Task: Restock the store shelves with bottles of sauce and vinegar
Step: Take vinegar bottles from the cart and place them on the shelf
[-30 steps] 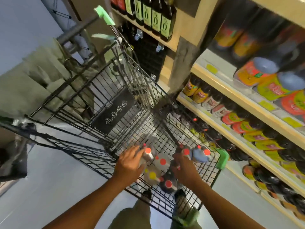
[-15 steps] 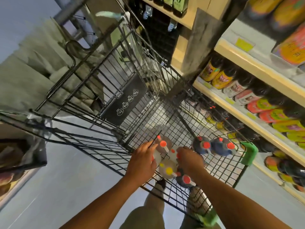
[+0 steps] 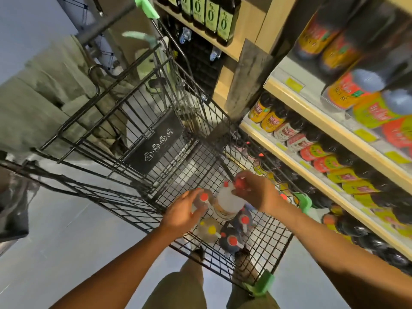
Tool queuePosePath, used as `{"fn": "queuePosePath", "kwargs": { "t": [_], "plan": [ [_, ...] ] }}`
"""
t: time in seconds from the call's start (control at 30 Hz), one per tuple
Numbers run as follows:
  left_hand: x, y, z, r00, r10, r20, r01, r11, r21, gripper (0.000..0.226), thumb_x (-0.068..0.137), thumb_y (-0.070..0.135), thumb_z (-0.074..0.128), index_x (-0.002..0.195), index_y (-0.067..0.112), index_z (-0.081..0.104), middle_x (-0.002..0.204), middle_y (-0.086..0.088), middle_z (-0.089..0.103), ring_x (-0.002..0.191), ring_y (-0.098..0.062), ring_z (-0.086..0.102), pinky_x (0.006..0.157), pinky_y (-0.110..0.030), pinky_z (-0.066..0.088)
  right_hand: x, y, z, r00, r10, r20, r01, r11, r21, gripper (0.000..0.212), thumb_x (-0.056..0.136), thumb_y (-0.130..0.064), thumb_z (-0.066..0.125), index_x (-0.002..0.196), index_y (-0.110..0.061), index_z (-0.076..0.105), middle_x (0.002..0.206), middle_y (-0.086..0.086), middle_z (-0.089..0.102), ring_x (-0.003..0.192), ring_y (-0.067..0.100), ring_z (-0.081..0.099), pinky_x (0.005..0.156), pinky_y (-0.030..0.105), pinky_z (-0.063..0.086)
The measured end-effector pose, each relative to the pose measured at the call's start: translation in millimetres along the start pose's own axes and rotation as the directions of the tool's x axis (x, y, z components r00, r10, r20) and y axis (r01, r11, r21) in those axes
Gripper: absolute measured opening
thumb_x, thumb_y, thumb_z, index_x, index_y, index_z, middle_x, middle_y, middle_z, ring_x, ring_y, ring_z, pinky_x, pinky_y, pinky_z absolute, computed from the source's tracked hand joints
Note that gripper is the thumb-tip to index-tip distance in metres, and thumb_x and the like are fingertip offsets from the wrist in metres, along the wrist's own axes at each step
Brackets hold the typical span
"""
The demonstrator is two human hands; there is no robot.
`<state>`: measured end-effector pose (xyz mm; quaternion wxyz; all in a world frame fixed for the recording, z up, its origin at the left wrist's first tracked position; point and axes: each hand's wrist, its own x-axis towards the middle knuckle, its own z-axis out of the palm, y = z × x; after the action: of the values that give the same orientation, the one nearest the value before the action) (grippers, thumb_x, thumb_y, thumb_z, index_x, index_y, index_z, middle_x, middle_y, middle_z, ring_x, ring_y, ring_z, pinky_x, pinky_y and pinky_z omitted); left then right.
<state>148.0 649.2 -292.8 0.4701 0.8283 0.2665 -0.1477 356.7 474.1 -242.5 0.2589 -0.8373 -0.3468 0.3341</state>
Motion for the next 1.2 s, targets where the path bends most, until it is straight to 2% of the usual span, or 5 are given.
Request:
{"fn": "queuePosePath", "kwargs": {
  "t": [0.1,0.2,0.63,0.93,1.2],
  "plan": [
    [11,25,-12,0.996,0.034,0.082,-0.019,0.986,-0.168,0.095,0.077,0.087,0.058,0.152,0.031,0.041,0.141,0.010,0.058,0.125,-0.015,0.060,0.090,-0.020,0.054,6,-25,-42,0.999,0.008,0.051,-0.013,0.994,0.104,0.031,0.086,-0.022,0.082,0.108,-0.021,0.060,0.087,0.003,0.070,0.079,0.019,0.066,0.076,0.037,0.055],
    [22,42,-23,0.970,0.048,0.238,0.072,0.879,-0.472,0.111,0.060,0.077,0.083,0.153,0.034,0.041,0.153,0.009,0.052,0.131,-0.016,0.060,0.101,-0.045,0.056,15,-46,-73,0.996,-0.069,0.061,0.064,0.995,0.078,0.033,0.084,-0.027,0.083,0.108,-0.021,0.062,0.096,-0.001,0.071,0.078,0.000,0.065,0.073,0.016,0.051],
    [21,39,-44,0.996,0.066,0.058,-0.020,0.812,-0.583,0.074,0.046,0.058,0.099,0.112,0.056,0.066,0.116,0.014,0.075,0.109,-0.006,0.069,0.083,-0.024,0.059,40,-106,-70,0.976,-0.186,0.115,0.123,0.902,0.413,0.032,0.087,-0.016,0.081,0.112,-0.019,0.061,0.097,-0.010,0.077,0.086,0.009,0.073,0.070,0.021,0.057],
    [-1,-10,-72,0.964,-0.205,-0.170,0.070,0.810,-0.583,0.069,0.050,0.059,0.092,0.113,0.050,0.067,0.108,0.021,0.076,0.099,0.002,0.071,0.077,-0.016,0.058,42,-11,51,0.935,0.253,0.248,-0.231,0.966,-0.114,0.020,0.096,-0.020,0.064,0.112,-0.012,0.074,0.105,-0.003,0.071,0.099,0.014,0.066,0.071,0.010,0.043],
    [-2,-38,-77,0.945,-0.262,-0.195,0.083,0.770,-0.632,0.079,0.059,0.050,0.090,0.132,0.033,0.063,0.123,0.008,0.074,0.115,-0.012,0.070,0.095,-0.036,0.059,47,13,145,0.950,0.249,0.189,-0.205,0.953,-0.225,0.026,0.097,-0.032,0.063,0.117,-0.016,0.064,0.078,-0.006,0.055,0.083,0.022,0.064,0.059,0.026,0.044]
  ]
}}
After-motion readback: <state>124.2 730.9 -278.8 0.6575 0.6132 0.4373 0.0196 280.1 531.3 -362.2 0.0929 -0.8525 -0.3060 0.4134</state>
